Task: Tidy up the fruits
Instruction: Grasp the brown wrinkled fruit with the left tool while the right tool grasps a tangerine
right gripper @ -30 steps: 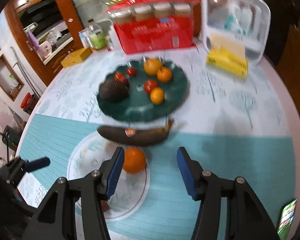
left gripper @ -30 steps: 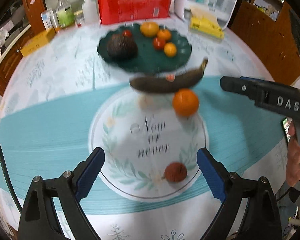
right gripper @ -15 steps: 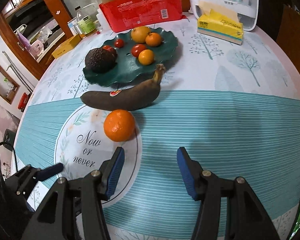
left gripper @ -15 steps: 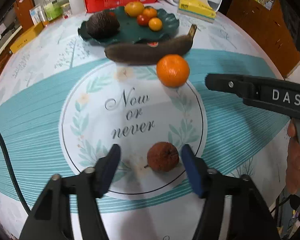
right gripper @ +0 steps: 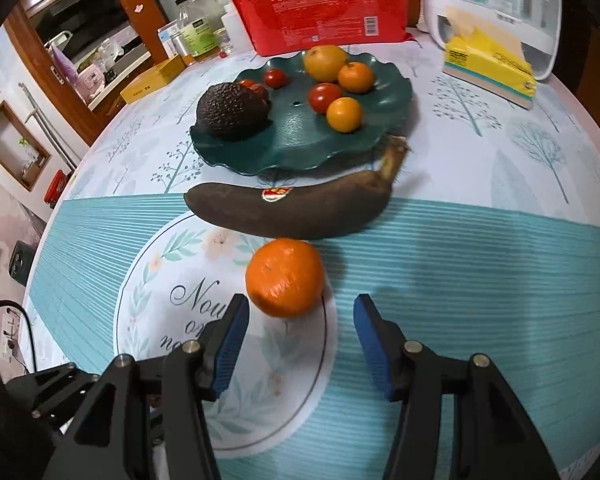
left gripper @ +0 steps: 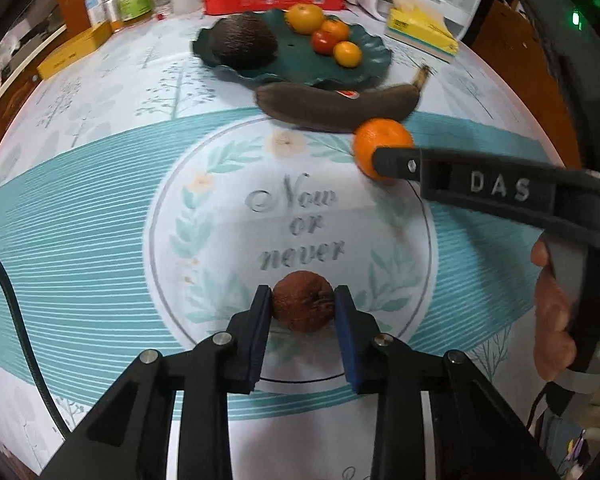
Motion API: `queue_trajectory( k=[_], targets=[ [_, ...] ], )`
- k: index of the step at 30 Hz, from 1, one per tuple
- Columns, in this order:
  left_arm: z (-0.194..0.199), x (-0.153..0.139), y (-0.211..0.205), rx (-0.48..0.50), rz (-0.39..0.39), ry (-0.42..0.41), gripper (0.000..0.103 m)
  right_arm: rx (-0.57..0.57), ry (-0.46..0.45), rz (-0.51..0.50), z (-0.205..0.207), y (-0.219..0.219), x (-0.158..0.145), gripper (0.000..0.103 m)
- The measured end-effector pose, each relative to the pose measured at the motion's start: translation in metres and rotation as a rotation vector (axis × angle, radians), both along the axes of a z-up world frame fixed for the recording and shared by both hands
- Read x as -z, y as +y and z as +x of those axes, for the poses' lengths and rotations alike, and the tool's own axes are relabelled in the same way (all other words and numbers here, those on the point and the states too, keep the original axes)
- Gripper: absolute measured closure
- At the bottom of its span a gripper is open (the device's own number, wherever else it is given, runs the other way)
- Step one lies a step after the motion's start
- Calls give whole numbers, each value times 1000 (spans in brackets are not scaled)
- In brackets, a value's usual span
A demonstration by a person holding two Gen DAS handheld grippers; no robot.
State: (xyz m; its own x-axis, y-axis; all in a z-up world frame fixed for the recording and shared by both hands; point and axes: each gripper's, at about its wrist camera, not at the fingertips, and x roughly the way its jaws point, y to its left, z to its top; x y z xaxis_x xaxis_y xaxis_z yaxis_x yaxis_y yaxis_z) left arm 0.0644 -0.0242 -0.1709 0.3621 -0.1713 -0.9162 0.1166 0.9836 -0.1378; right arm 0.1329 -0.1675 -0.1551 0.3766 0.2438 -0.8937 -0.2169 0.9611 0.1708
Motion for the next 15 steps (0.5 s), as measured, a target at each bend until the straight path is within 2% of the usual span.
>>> queue_trajectory(
  k=[7, 10, 15],
  targets=[
    [10, -11, 17, -61, -26, -26, 73, -29, 25, -21, 11, 10, 13, 48],
    [13, -13, 22, -78, -41, -27, 73, -47, 14, -21, 12, 14, 14, 57],
    [16, -16, 27, -97, -66, -26, 74, -74, 2, -33, 10, 18, 12, 59]
  ],
)
